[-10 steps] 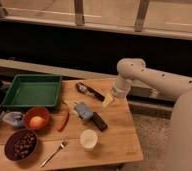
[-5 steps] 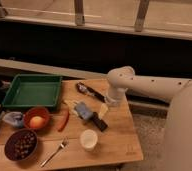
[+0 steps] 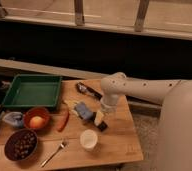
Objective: Wipe table surface with eraser
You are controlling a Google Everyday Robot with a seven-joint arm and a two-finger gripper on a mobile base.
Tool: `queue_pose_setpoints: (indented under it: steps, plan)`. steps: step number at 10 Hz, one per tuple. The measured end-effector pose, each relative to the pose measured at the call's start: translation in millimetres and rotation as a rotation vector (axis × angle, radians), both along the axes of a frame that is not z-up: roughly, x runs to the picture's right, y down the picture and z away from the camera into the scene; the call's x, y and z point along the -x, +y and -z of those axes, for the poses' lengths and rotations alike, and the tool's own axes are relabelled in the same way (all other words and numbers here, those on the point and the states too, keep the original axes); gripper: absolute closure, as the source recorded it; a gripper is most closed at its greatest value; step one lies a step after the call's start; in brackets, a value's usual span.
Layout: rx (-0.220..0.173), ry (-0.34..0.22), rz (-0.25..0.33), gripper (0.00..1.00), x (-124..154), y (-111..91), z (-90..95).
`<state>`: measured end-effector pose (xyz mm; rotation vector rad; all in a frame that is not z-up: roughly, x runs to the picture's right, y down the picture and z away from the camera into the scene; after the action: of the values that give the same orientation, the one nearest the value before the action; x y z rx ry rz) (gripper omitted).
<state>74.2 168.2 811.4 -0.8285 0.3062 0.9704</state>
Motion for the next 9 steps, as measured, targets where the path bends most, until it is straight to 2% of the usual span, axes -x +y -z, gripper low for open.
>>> queue_pose_setpoints:
  steps: [7,9]
  plan:
    - [0.022,-0.003,-0.007,0.24,22,22,-11.2]
    - [0.029,0.007,-0.012,0.24,22,25,-16.0]
